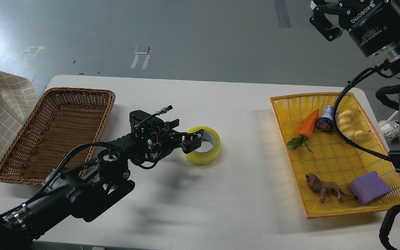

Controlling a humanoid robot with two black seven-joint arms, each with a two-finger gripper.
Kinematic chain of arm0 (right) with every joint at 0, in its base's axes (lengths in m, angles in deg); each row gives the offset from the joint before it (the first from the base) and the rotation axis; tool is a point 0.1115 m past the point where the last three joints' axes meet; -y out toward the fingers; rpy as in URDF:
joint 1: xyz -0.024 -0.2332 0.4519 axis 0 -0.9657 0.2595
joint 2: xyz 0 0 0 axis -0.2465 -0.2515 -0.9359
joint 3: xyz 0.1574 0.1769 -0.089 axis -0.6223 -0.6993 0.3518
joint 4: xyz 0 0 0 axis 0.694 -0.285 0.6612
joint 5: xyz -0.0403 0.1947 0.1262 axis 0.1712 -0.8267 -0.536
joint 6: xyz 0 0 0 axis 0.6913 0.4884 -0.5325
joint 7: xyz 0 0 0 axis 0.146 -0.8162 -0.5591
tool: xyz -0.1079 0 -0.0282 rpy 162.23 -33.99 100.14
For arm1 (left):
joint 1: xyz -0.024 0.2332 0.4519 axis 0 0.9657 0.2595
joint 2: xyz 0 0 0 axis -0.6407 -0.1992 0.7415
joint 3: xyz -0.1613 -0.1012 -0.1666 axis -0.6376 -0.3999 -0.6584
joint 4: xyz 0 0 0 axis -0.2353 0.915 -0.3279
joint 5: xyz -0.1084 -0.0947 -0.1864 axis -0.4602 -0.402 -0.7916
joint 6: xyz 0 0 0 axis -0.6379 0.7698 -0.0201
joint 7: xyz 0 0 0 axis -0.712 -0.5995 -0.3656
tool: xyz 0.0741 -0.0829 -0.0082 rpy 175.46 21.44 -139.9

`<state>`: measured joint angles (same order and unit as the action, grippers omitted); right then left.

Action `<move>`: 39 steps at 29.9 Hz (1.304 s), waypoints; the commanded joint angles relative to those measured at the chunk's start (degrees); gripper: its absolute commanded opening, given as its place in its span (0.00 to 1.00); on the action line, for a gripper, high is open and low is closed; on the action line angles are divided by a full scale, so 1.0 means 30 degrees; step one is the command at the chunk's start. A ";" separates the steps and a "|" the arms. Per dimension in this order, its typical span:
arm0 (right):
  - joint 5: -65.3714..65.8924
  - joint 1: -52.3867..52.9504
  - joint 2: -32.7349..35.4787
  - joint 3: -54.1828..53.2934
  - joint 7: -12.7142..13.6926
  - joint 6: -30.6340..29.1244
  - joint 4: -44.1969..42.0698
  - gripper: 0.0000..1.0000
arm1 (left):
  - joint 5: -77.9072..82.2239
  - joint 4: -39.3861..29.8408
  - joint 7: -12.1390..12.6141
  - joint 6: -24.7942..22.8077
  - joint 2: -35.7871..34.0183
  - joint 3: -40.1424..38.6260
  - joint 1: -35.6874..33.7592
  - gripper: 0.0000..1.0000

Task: Place and transfer tape with both arms
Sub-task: 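Close the left gripper on the rim of the tape roll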

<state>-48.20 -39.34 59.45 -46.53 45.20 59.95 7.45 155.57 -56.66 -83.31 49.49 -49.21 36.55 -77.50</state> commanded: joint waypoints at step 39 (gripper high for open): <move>0.0027 -0.1758 0.0673 -0.0907 -0.0002 0.0001 0.1033 1.00 | -0.0002 0.2361 -0.0245 -0.1513 0.0694 0.1343 -0.2371 0.58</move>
<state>-48.13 -44.62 61.33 -49.20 45.18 59.95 10.58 155.56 -49.57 -83.86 45.05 -47.08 40.58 -84.34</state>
